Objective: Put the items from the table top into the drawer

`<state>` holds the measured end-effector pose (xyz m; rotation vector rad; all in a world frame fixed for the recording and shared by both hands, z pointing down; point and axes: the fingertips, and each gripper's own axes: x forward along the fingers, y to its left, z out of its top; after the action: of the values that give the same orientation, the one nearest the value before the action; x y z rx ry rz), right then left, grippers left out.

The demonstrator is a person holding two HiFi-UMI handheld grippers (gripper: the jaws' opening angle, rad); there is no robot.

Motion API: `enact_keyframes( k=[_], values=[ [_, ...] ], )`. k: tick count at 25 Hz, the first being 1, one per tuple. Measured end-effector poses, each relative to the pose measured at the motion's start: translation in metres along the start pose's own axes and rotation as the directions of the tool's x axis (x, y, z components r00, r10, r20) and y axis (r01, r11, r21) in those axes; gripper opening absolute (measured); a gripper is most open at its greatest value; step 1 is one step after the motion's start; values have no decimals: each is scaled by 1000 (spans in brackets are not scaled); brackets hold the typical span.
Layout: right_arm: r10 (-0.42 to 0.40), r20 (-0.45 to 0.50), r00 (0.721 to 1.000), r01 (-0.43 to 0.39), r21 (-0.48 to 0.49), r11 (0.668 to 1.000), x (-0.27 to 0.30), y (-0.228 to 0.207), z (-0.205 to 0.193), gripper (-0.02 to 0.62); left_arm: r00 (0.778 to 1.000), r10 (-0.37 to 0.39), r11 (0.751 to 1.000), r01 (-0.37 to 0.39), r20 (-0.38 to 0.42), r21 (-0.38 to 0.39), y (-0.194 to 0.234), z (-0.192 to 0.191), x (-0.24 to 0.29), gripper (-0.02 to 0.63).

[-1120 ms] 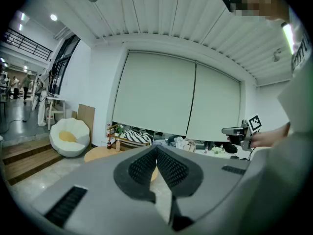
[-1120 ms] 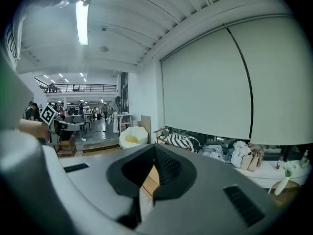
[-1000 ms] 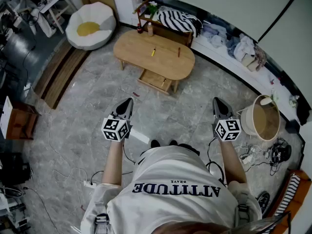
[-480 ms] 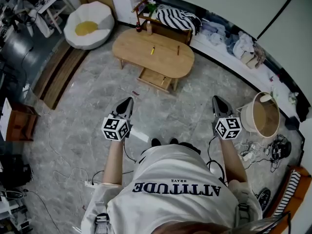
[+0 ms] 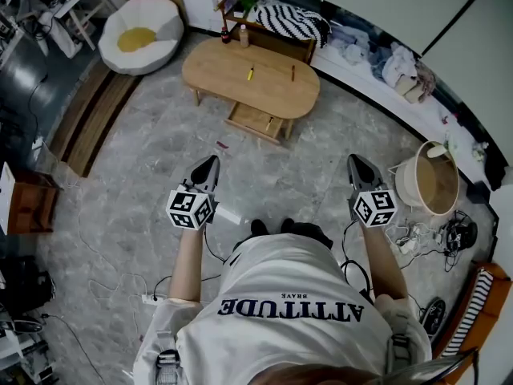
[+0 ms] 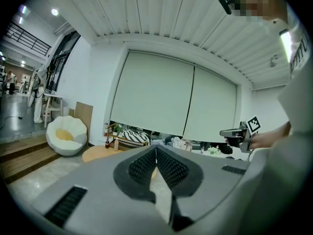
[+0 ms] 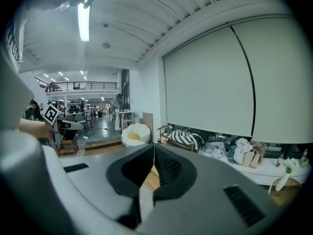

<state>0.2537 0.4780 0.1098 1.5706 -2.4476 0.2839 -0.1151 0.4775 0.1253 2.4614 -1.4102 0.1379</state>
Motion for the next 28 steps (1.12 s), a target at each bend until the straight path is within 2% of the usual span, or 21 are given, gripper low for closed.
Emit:
enact_keyframes(
  k=[17, 28],
  values=[
    [3, -5, 1000, -3, -11, 1000, 30, 43, 1, 20, 1000, -5, 1000, 5, -15, -4, 44, -5, -16, 21],
    [5, -16, 1000, -5, 7, 1000, 61, 25, -3, 20, 1000, 3, 1000, -3, -25, -5, 60, -4, 15, 21]
  ],
)
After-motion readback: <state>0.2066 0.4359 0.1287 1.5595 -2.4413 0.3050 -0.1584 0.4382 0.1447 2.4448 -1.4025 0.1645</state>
